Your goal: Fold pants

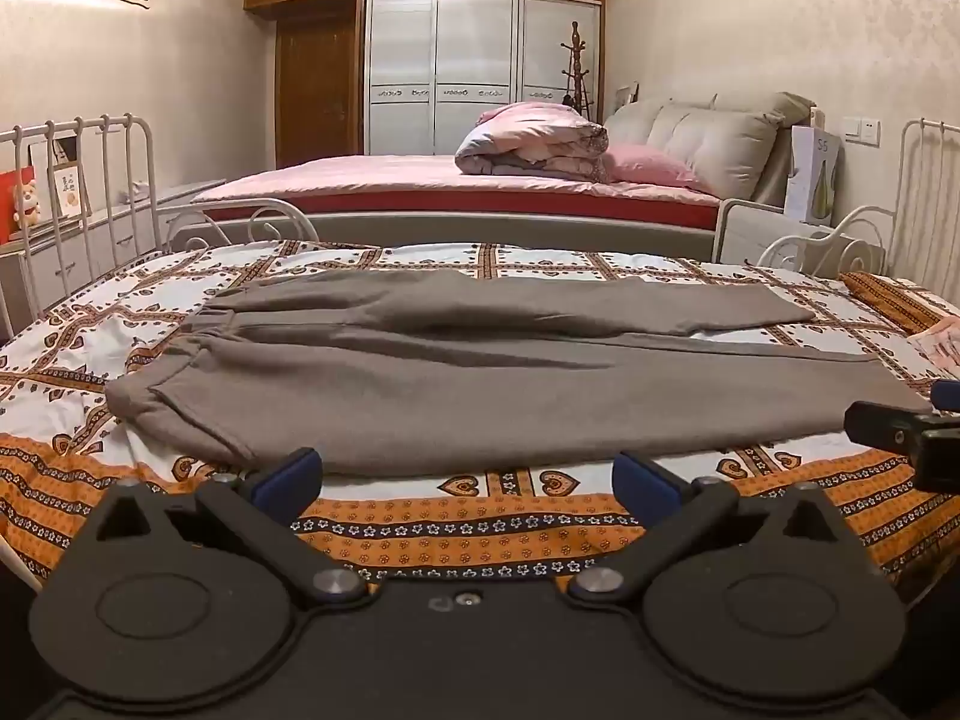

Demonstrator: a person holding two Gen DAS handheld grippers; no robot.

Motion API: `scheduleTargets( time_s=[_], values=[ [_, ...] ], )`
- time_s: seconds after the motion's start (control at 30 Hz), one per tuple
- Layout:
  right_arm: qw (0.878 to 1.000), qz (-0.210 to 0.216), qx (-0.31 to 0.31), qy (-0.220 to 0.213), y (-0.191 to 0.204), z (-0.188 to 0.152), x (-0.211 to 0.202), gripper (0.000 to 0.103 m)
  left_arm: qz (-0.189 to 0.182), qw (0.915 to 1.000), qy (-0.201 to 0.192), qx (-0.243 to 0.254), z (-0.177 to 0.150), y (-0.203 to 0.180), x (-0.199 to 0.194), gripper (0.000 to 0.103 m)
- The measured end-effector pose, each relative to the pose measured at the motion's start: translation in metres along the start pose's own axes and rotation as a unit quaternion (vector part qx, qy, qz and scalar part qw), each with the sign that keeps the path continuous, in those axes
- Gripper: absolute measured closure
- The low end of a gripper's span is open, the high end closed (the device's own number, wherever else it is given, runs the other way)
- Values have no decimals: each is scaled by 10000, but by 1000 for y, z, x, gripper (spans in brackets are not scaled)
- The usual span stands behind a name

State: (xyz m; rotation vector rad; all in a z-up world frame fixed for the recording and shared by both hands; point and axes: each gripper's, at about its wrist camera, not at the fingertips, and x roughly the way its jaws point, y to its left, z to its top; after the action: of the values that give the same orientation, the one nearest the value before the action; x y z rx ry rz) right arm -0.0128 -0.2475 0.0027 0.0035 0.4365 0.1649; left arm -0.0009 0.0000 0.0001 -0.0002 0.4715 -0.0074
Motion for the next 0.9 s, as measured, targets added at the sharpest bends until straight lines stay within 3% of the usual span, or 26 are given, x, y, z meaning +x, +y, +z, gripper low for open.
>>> scheduleTargets(
  time_s=[0.27,0.33,0.9],
  values=[
    [9999,35,95,38,-1,0,0,0,-30,10000,-10,86,-10,8,-11,6],
    [9999,51,83,83,1,2,9,0,75,9999,91,75,-1,0,3,6],
    [9999,29,108,118,1,1,9,0,30,9999,108,85,-1,-2,5,6]
  ],
)
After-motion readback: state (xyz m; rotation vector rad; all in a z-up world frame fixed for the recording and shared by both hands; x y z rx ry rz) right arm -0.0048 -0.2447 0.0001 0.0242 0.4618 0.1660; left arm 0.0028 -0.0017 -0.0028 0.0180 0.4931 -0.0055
